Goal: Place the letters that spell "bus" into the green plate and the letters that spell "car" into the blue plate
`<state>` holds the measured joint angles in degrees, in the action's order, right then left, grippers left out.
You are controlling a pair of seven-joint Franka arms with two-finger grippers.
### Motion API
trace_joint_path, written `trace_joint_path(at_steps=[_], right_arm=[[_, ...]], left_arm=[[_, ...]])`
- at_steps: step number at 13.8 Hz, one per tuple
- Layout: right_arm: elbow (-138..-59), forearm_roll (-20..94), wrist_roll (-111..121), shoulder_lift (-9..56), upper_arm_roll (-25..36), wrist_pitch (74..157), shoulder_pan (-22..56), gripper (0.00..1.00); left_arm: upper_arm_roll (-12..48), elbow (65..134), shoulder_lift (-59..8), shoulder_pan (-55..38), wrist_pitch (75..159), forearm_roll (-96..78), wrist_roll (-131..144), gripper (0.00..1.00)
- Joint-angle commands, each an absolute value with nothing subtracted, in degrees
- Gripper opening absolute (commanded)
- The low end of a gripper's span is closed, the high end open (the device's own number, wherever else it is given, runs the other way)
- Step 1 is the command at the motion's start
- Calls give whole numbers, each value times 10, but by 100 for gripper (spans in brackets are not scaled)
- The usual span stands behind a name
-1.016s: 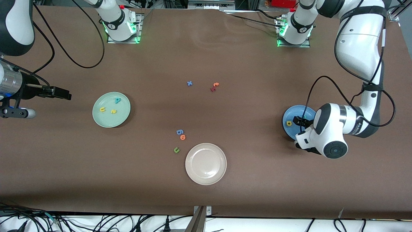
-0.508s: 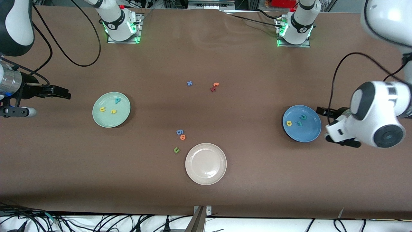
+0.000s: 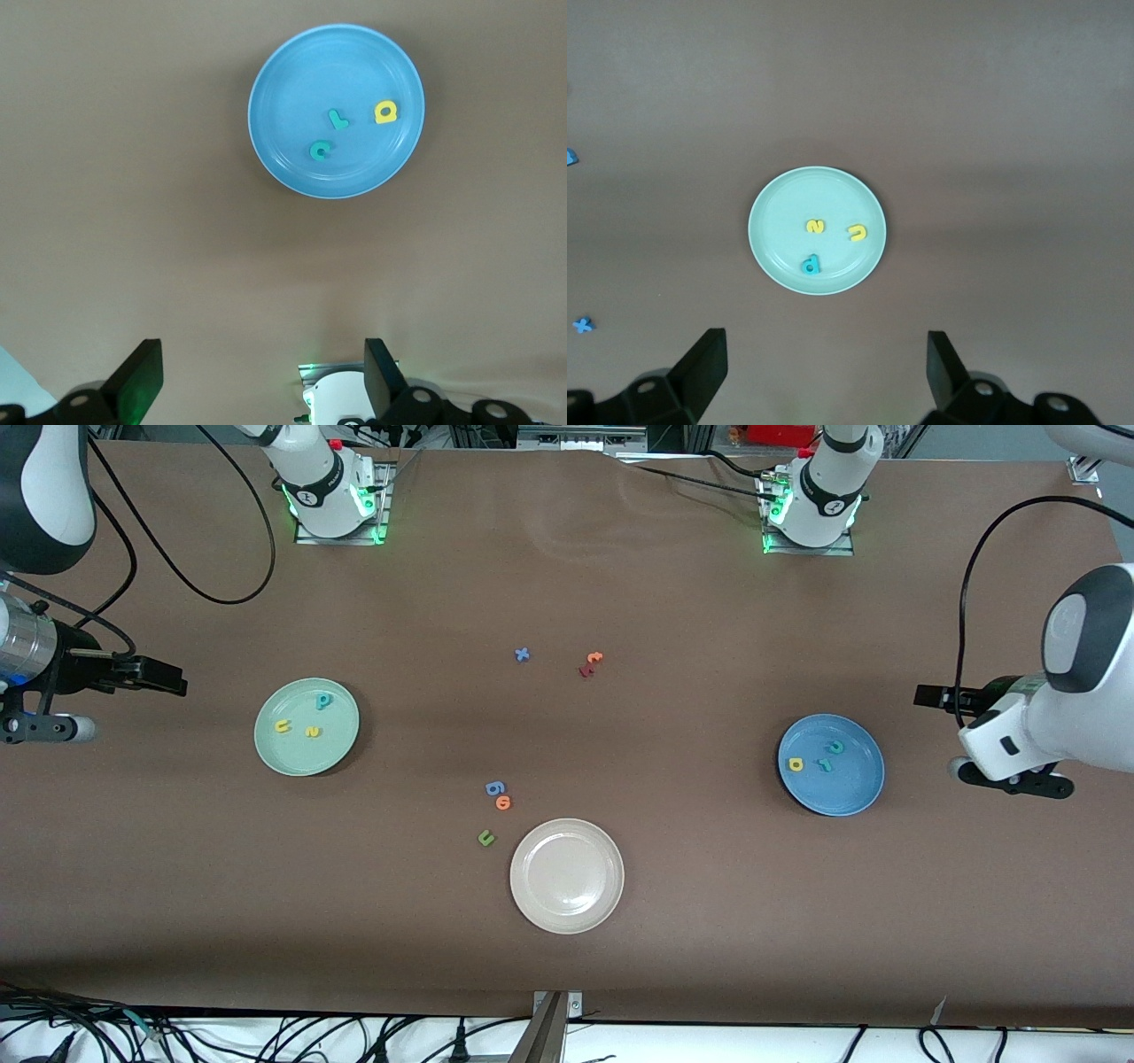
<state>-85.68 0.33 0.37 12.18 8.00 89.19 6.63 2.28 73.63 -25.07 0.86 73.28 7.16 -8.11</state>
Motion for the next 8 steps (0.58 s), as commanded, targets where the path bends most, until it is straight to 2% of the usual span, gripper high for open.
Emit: trace_joint_path(at_steps=[1, 4, 8], right_arm=[[-905, -9, 11, 83, 60, 919, 49, 99], [-911, -10, 11, 76, 60, 918, 48, 99], [-905, -10, 6, 82, 60, 916, 54, 100]], left_arm=[[26, 743, -212, 6, 749, 93, -82, 100], [25, 801, -132, 5, 837, 65, -83, 100], [4, 849, -90, 5, 881, 17, -80, 100]])
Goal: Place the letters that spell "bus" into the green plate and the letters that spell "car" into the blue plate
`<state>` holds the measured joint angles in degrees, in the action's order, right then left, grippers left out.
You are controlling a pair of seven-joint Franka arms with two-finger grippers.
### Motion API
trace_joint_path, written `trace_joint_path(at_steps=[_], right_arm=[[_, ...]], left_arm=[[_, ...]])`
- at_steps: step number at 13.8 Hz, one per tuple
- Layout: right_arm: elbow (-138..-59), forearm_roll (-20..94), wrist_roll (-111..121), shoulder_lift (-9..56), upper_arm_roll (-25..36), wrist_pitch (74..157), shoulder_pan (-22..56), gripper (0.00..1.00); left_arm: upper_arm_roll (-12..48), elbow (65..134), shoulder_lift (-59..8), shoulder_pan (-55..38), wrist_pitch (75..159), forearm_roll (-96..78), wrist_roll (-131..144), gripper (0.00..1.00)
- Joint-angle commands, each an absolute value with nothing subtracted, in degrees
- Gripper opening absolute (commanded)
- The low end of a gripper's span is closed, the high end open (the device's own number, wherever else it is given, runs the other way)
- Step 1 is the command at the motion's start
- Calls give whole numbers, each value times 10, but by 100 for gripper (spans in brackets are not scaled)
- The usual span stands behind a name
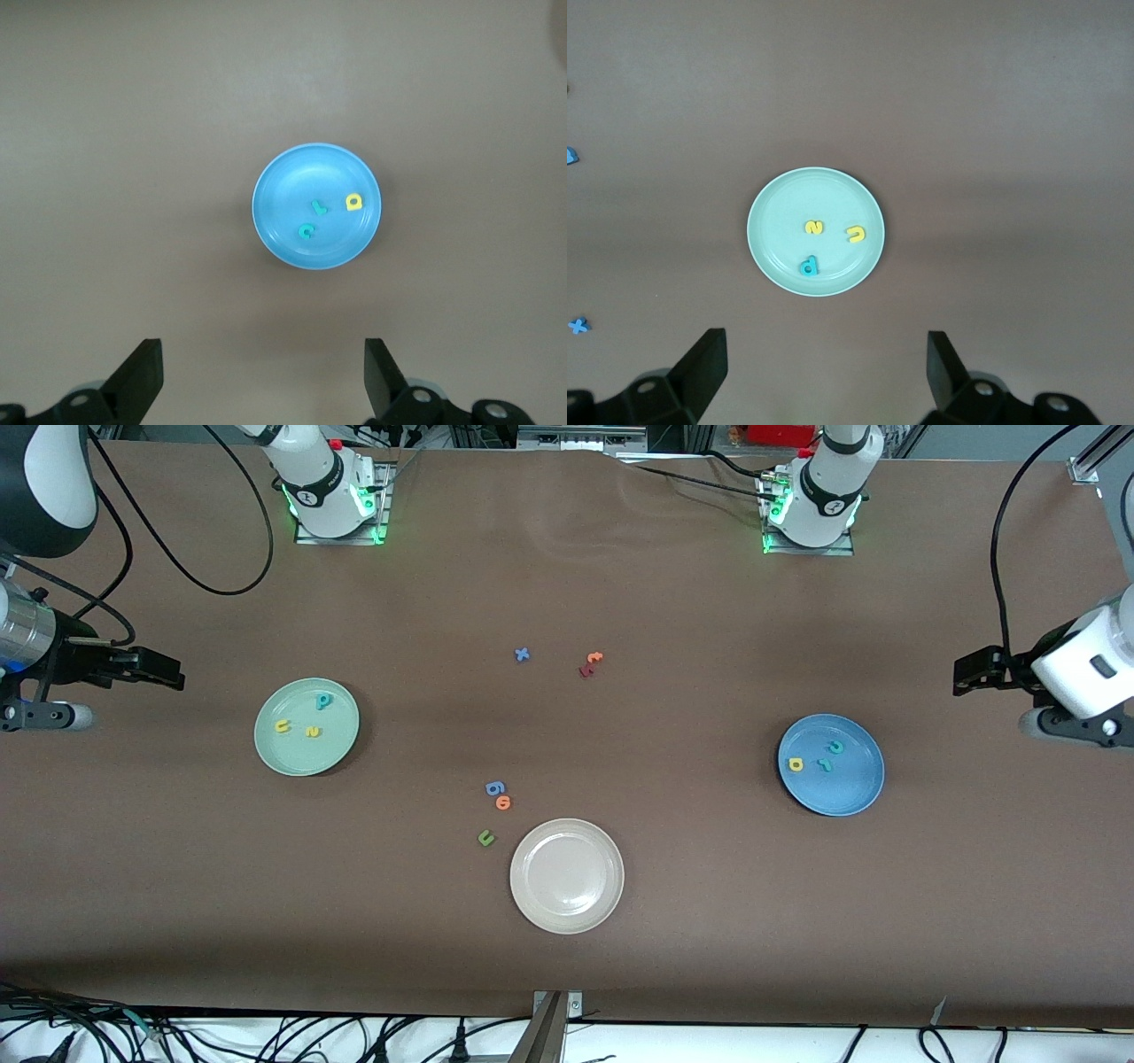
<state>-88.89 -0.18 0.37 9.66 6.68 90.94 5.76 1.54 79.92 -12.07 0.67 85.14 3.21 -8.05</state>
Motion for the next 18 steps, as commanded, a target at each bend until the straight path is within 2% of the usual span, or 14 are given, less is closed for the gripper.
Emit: trace_joint_path(at_steps=[1, 3, 7, 11, 15, 18], right_arm=[[-905, -10, 6, 82, 60, 916, 54, 100], [-904, -13, 5, 82, 61, 916, 54, 100], [-904, -18, 6, 82, 61, 916, 54, 100], [-904, -18, 4, 82, 62, 916, 53, 100], [-904, -14, -1, 82, 62, 916, 51, 100], [-903, -12, -2, 83, 63, 917, 49, 100]], left_arm=[[3, 850, -90, 4, 881, 17, -70, 100], [3, 863, -75, -1, 882, 16, -8, 100], [3, 948, -5, -18, 952, 15, 11, 100], [2, 962, 22, -19, 947, 18, 13, 100], [3, 953, 22, -18, 947, 16, 12, 100], [2, 949, 23, -19, 914, 1, 11, 100]])
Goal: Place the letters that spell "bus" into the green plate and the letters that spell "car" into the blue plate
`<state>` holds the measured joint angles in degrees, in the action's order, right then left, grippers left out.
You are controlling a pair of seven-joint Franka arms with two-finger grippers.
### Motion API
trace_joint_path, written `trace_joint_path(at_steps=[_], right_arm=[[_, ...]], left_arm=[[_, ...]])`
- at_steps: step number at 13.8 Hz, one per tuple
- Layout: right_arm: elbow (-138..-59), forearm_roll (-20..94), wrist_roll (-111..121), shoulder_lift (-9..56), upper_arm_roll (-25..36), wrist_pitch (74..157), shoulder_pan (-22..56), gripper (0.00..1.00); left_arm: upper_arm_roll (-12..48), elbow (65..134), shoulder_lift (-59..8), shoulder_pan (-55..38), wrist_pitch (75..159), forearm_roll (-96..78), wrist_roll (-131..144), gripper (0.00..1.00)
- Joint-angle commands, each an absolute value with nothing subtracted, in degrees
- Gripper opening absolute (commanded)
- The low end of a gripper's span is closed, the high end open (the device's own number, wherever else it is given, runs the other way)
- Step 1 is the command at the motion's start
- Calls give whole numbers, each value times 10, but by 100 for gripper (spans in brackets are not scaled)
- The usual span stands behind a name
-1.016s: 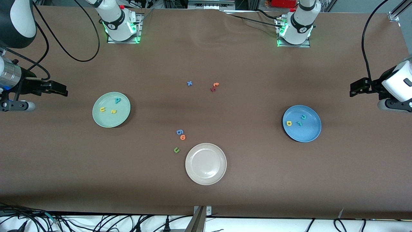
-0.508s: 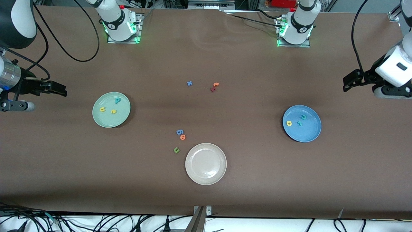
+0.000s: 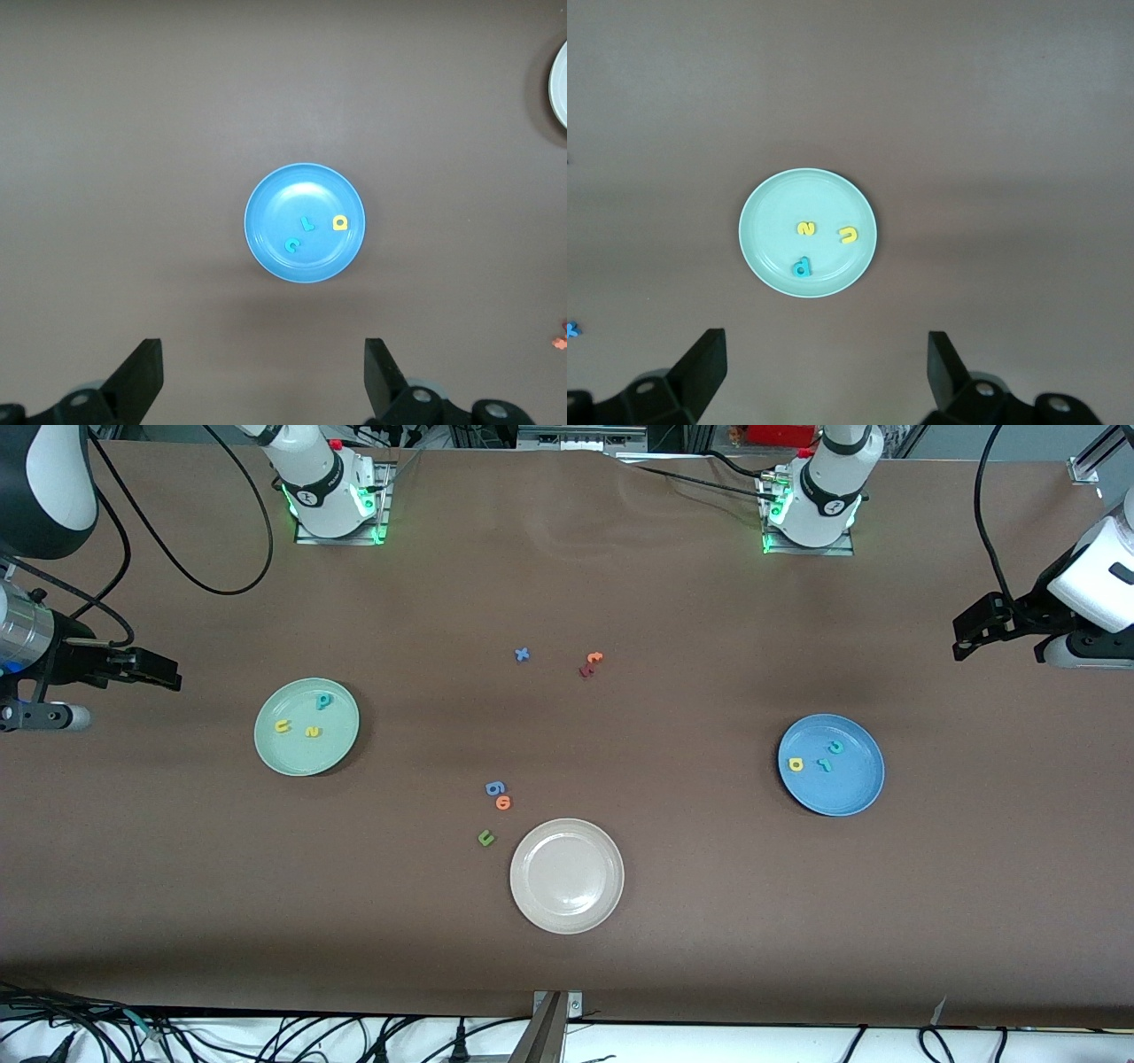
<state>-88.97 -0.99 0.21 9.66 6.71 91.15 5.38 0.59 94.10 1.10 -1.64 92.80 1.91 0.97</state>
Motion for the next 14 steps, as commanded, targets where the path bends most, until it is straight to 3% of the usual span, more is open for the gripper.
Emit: trace_joint_path(at_steps=[1, 14], right_arm=[[-903, -11, -2, 83, 63, 918, 48, 100], [-870, -9, -22, 102, 62, 905, 50, 100]], left_arm=[[-8, 948, 23, -18, 910, -16, 11, 100], [-13, 918, -3, -9, 879, -16, 8, 100]])
